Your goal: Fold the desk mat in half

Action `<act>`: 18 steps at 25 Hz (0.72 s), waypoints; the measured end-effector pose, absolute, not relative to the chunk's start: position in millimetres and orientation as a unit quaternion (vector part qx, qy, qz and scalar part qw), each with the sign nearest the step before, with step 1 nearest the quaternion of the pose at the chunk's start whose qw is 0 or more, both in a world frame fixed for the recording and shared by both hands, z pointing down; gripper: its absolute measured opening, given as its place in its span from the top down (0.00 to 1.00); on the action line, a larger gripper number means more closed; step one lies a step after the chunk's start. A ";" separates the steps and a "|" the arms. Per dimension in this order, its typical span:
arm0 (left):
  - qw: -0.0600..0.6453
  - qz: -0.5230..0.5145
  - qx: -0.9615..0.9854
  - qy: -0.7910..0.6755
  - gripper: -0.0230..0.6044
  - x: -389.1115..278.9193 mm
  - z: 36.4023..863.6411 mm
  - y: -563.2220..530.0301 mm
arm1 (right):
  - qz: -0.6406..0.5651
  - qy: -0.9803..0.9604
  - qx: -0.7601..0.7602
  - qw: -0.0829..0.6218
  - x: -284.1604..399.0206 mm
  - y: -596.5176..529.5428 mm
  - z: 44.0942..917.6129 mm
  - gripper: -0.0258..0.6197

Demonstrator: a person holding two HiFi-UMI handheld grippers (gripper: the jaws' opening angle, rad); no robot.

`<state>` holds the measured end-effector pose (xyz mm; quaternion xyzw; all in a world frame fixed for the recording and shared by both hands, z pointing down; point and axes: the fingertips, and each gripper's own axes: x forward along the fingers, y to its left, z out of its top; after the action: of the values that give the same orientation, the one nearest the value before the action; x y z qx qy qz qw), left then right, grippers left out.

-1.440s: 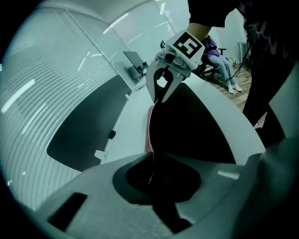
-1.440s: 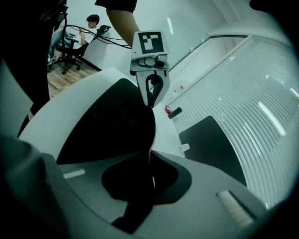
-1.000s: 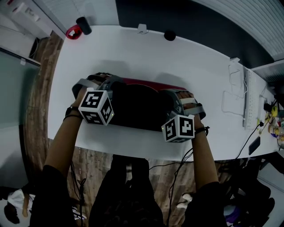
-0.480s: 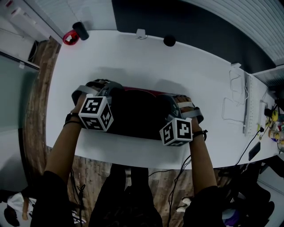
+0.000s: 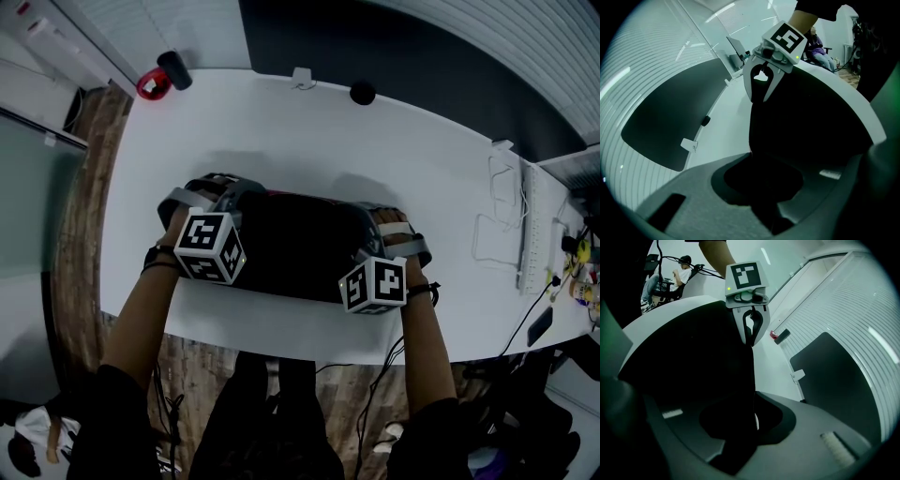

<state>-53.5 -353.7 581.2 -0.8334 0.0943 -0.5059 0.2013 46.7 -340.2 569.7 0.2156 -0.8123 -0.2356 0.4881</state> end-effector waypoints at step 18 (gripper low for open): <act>0.229 -0.503 -0.822 0.138 0.78 -53.8 572.4 -365.8 | -0.220 -0.813 0.263 0.471 52.0 -350.8 562.0 0.72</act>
<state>-53.8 -365.8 572.4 -0.8222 0.1377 -0.5026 0.2291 52.0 -350.8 562.0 0.2632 -0.8128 -0.2199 0.4709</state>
